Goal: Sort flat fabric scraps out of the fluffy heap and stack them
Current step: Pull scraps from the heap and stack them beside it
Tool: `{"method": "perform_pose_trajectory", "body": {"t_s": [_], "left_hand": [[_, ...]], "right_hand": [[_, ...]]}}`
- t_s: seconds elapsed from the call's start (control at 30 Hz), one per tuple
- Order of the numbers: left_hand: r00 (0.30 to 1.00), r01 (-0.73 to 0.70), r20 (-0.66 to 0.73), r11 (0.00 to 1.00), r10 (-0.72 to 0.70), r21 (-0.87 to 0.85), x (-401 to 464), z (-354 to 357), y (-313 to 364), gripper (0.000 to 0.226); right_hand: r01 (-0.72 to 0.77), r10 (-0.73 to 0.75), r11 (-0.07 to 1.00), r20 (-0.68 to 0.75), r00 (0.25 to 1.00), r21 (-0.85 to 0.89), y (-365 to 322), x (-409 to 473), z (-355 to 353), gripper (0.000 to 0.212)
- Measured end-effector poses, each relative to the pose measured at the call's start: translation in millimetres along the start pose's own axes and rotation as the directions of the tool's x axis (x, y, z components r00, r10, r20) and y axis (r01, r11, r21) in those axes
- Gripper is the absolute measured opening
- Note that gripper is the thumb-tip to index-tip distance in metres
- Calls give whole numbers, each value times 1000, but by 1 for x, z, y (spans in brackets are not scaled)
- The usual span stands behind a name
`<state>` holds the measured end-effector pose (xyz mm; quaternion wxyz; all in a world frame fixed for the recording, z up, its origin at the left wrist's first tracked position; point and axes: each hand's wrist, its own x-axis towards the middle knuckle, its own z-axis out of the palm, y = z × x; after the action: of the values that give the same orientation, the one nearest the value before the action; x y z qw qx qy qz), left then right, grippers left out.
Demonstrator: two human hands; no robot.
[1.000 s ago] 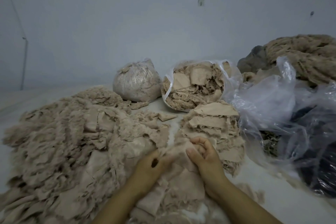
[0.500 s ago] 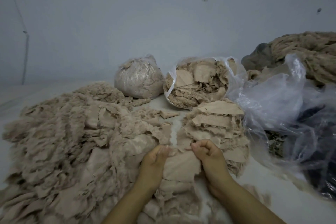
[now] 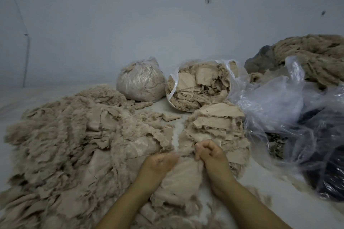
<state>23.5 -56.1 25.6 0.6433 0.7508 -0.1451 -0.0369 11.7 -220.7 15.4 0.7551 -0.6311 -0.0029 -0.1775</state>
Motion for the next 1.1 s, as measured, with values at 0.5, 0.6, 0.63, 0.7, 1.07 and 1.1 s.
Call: {"method": "perform_pose_trajectory", "body": {"t_s": [0.5,0.6,0.63,0.7,1.07,1.1], "left_hand": [[976,-110,185,992,118,-54,-3,-9,-2,22],[993,-114,-42,987,110,-117,-1,-8,1,32],[987,-115,-126,985,99,-130,1,-9,0,38],[979,-118,-179,983,92,-137,3,-11,-1,50],[944,-67,-326,997,52,-36,10,-12,-1,40],[966,-73,-255,995,55,-62,7,-13,-1,41]], "right_hand": [[113,51,924,409,911,-366,-9,-8,1,24],[149,-43,923,290,956,-355,-8,-7,5,22],[123,-54,938,214,975,-323,-9,-6,4,25],[58,-16,965,163,987,-256,-12,-5,0,29],[37,-19,989,124,992,-146,-14,-7,5,29],[28,-14,993,125,992,-113,-13,-7,4,30]]}}
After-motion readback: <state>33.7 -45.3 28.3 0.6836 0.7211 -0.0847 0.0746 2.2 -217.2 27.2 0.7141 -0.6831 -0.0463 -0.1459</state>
